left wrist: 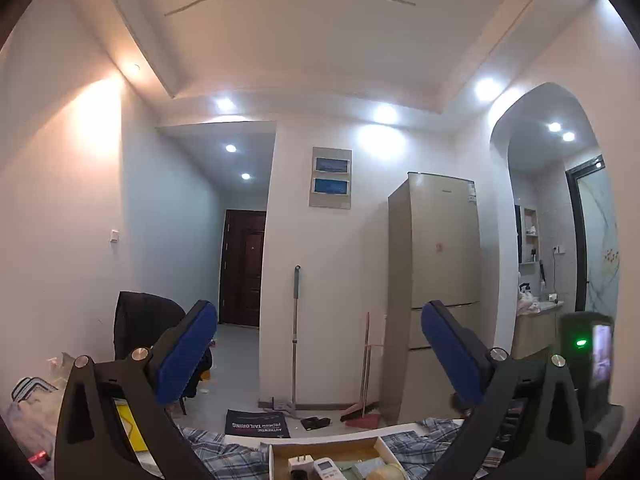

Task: Organize rigid objects
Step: 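Withdraw both grippers from the cardboard box and raise them, then lower the left gripper onto the orange translucent soap box and close it, then lift the orange box with the left gripper while the right gripper grasps the black UNNY box, then carry the orange box and black UNNY box over into the cardboard box, then open the left gripper to drop the orange box while the right gripper releases the black box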

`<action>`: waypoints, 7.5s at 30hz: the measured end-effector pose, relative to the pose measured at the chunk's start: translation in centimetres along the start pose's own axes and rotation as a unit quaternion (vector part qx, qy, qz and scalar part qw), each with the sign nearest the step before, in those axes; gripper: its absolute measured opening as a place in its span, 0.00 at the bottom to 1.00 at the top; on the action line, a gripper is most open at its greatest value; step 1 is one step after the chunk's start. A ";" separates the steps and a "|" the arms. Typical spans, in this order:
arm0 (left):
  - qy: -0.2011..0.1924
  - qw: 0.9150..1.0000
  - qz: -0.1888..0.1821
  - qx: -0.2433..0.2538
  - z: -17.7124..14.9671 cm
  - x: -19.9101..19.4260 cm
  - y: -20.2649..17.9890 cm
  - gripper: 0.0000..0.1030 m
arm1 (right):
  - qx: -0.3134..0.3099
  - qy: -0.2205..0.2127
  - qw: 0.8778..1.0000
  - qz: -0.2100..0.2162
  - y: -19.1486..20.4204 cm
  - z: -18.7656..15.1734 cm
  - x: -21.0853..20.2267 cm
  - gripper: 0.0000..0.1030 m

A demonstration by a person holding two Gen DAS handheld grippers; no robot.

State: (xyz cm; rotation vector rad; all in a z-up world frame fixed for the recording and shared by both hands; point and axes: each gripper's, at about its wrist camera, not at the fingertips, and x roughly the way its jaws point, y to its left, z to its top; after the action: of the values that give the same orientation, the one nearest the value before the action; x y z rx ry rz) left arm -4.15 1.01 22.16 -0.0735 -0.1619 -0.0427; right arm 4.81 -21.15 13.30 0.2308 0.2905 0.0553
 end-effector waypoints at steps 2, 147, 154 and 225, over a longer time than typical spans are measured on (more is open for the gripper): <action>-0.001 1.000 0.004 -0.018 0.1 -1.6 0.5 1.00 | -0.017 -0.059 0.998 0.010 0.3 -0.5 -3.5 1.00; 0.413 0.905 -0.014 -0.101 -28.3 12.8 8.3 0.62 | -0.094 0.425 0.899 -0.035 3.0 -20.1 19.2 0.75; 0.411 0.906 -0.010 -0.103 -28.2 12.7 8.4 0.62 | -0.124 0.386 0.914 -0.032 2.5 -19.2 17.1 0.65; 0.416 0.907 -0.020 -0.054 -26.3 24.0 5.3 0.62 | -0.113 0.305 0.945 0.050 1.8 -12.1 28.6 0.65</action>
State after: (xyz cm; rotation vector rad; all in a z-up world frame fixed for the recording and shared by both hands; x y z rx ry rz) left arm 24.01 3.43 -0.24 -0.1575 0.6988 -0.1215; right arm 28.68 -14.25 -5.45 -0.0071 0.8846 0.2608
